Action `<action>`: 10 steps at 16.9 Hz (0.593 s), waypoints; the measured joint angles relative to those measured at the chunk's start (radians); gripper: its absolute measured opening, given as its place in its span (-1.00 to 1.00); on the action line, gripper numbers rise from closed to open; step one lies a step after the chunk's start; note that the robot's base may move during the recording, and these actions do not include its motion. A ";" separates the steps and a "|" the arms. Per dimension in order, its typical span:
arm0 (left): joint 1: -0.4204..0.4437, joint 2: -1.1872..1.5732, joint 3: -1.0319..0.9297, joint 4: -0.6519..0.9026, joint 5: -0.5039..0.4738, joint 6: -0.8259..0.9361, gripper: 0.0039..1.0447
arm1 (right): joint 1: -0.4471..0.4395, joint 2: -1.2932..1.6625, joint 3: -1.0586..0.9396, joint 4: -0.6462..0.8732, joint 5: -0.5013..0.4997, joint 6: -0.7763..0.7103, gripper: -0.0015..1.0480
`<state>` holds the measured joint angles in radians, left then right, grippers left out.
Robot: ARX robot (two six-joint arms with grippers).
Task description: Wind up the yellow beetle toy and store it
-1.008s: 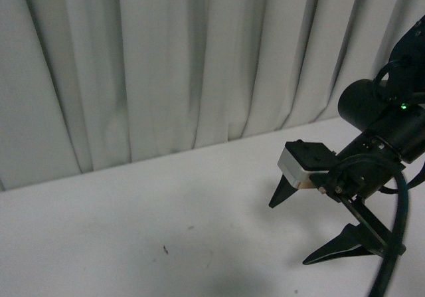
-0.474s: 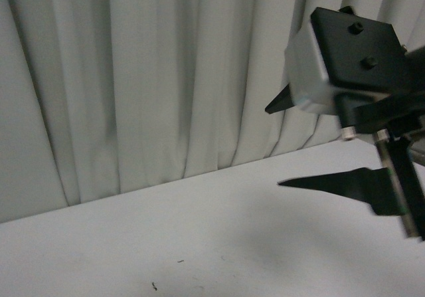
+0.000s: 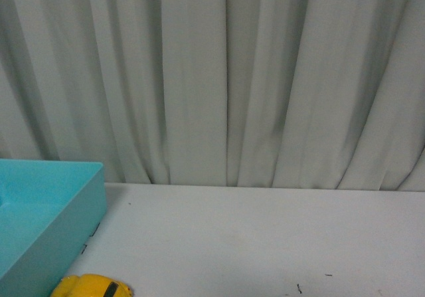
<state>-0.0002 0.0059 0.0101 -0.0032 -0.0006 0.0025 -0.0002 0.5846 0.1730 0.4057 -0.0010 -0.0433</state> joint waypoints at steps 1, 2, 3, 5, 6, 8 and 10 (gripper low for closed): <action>0.000 0.000 0.000 0.000 0.000 0.000 0.88 | 0.000 -0.033 -0.019 -0.001 0.000 0.011 -0.96; 0.000 0.000 0.000 0.000 0.000 0.000 0.88 | 0.000 -0.060 -0.039 -0.010 0.000 0.018 -0.96; 0.000 0.000 0.000 0.000 0.000 0.000 0.88 | 0.000 -0.083 -0.058 -0.025 0.000 0.021 -0.96; 0.000 0.000 0.000 0.000 0.000 0.000 0.88 | 0.000 -0.135 -0.087 -0.047 0.000 0.025 -0.96; 0.000 0.000 0.000 0.000 0.000 0.000 0.88 | 0.000 -0.159 -0.094 -0.058 0.000 0.025 -0.96; 0.000 0.000 0.000 0.000 0.000 0.000 0.88 | 0.000 -0.208 -0.116 -0.093 0.000 0.026 -0.96; 0.000 0.000 0.000 0.000 0.000 0.000 0.88 | 0.000 -0.251 -0.127 -0.121 0.000 0.026 -0.96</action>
<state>-0.0002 0.0059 0.0101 -0.0036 -0.0002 0.0029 -0.0002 0.3336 0.0463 0.2844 -0.0010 -0.0177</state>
